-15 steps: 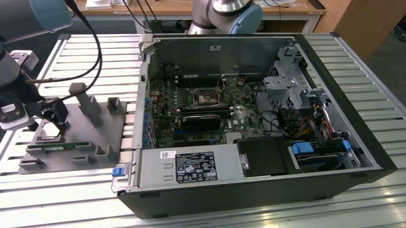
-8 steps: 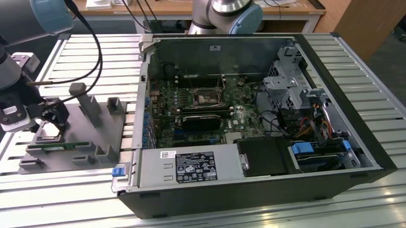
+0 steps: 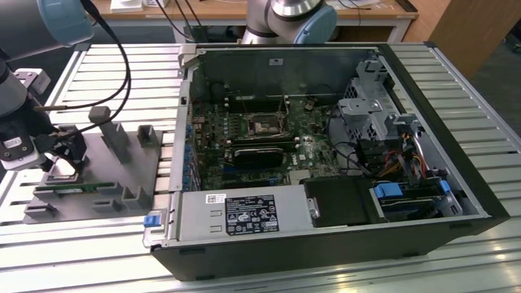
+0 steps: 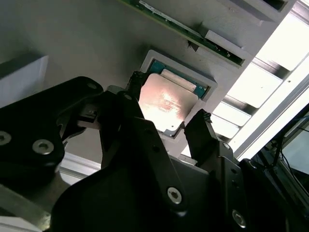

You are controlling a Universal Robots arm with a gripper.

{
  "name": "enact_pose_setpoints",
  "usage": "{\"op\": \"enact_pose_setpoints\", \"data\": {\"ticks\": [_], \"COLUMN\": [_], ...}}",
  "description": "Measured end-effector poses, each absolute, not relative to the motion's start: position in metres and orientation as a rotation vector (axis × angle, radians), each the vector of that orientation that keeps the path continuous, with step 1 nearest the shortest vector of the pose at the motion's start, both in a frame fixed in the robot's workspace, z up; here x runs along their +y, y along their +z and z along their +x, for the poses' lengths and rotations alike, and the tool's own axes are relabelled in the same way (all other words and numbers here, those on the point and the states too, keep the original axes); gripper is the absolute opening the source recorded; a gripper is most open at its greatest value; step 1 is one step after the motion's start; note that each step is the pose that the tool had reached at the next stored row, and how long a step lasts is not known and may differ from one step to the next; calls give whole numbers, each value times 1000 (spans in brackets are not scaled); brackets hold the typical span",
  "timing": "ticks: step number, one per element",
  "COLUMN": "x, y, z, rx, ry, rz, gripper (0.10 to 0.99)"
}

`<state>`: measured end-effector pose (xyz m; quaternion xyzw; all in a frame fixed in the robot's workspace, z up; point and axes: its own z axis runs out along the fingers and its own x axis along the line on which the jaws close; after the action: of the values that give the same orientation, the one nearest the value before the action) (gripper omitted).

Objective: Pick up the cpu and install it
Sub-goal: 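Pick up the cpu and move it towards the insertion slot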

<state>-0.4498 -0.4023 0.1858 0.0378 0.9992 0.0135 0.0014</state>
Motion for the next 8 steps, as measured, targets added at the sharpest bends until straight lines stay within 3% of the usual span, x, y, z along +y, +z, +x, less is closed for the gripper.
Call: {"op": "enact_pose_setpoints", "data": {"ticks": [8], "x": [-402], "y": [183], "z": [-450], "rx": [3138], "ry": [43], "rz": [87], "gripper": [620]}}
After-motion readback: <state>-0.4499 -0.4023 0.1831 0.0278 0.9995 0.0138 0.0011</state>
